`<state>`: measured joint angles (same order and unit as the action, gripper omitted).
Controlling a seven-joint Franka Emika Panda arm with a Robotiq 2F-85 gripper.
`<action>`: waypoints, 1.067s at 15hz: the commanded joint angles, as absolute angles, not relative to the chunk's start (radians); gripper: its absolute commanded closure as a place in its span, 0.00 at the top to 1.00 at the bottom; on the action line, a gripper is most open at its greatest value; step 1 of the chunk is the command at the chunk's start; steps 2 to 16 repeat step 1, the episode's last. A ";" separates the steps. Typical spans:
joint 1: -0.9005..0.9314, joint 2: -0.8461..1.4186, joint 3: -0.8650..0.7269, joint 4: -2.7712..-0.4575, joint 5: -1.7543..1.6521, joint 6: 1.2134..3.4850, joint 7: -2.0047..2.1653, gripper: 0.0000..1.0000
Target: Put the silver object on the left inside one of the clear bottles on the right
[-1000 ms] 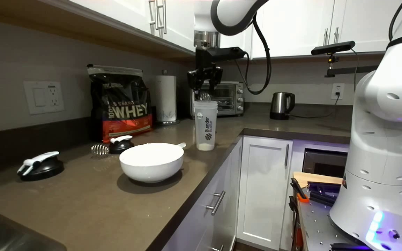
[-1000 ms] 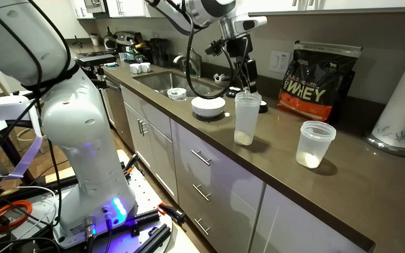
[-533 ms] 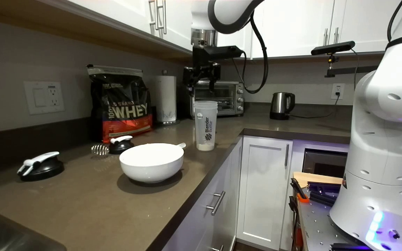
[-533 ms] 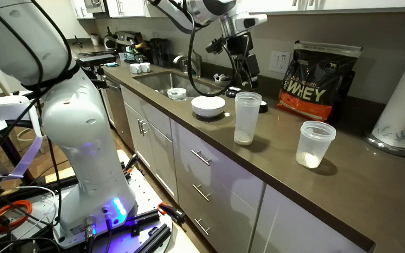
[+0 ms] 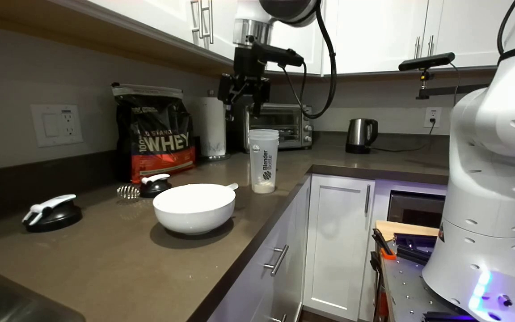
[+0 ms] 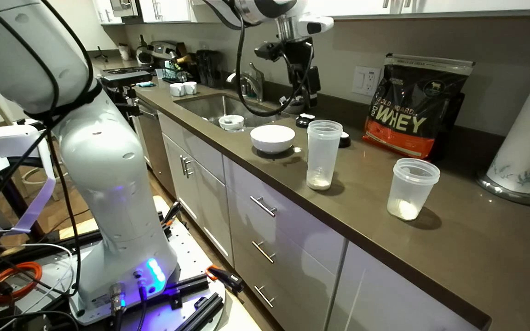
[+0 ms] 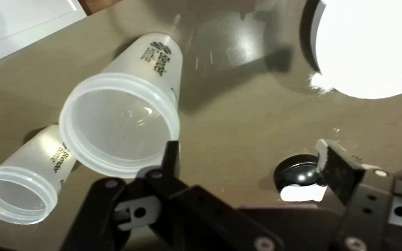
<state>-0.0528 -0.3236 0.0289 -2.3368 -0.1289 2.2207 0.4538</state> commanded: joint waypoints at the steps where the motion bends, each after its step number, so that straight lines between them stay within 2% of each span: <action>1: -0.016 -0.345 0.029 -2.308 -0.032 2.139 0.341 1.00; 16: -0.016 -0.345 0.029 -2.308 -0.032 2.139 0.341 1.00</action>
